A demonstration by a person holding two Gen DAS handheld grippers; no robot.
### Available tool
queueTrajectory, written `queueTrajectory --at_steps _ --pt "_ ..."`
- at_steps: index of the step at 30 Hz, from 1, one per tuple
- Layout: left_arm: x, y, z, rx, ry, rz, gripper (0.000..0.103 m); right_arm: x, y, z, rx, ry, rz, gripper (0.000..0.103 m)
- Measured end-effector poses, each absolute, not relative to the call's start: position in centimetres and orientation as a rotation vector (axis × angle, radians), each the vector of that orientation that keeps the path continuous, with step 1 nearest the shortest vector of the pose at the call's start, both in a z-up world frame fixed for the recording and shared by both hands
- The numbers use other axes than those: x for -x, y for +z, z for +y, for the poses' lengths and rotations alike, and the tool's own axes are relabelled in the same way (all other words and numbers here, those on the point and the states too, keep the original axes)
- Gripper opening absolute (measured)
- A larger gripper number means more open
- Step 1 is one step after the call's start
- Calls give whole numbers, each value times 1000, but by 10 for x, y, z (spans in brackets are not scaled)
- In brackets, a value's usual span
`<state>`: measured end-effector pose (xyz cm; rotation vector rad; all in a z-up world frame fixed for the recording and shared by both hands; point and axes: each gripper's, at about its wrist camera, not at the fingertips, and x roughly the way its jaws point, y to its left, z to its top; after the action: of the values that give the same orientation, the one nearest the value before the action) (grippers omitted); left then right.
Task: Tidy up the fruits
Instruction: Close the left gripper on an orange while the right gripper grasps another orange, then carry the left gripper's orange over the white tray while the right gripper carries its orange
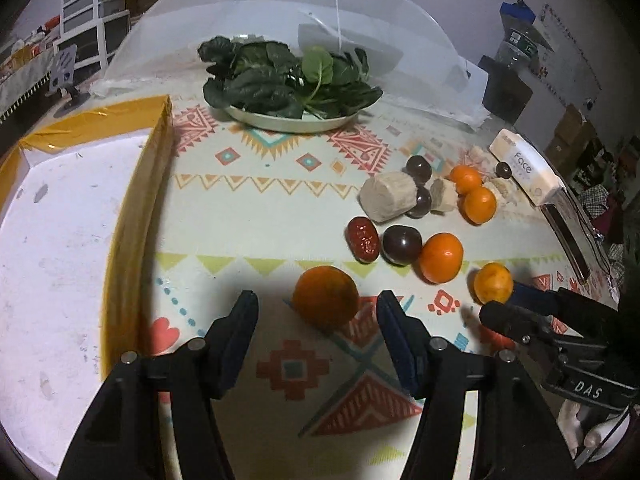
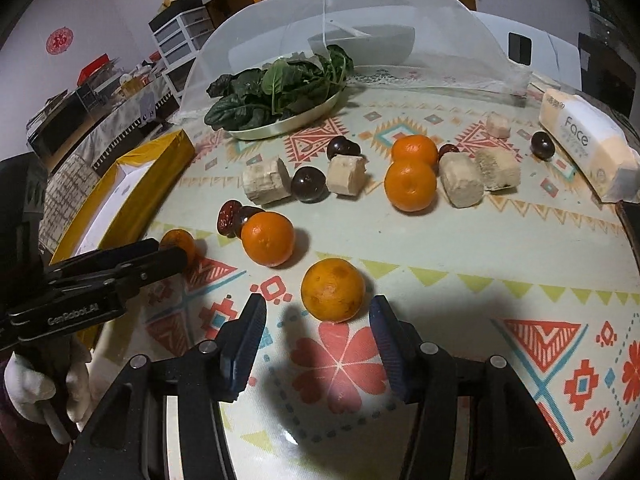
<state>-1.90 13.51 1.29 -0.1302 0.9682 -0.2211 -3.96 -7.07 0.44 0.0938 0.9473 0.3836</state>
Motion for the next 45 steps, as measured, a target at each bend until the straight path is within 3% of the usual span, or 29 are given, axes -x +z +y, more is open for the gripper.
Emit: queueTrajectory --at_steps 4,5,6,7,14,28,35,45 --pt "17 11 129 100 -205 959 57 39 4 -70 -84 373 939 58" --pt "16 11 127 91 -200 957 52 38 4 -70 -86 369 938 57" --pt "16 11 124 77 -194 957 36 38 4 -70 -87 364 937 56" --pt "16 11 122 69 -202 955 32 37 4 -69 -85 362 936 51" --pt "21 12 117 64 -199 947 32 37 3 -69 -63 333 927 37" --pt "70 56 187 283 -144 855 32 54 27 -64 -93 358 886 35" --pt "92 74 264 330 49 783 32 67 56 6 -83 540 862 36" --pt "108 54 345 405 220 803 32 84 53 136 -32 784 894 36"
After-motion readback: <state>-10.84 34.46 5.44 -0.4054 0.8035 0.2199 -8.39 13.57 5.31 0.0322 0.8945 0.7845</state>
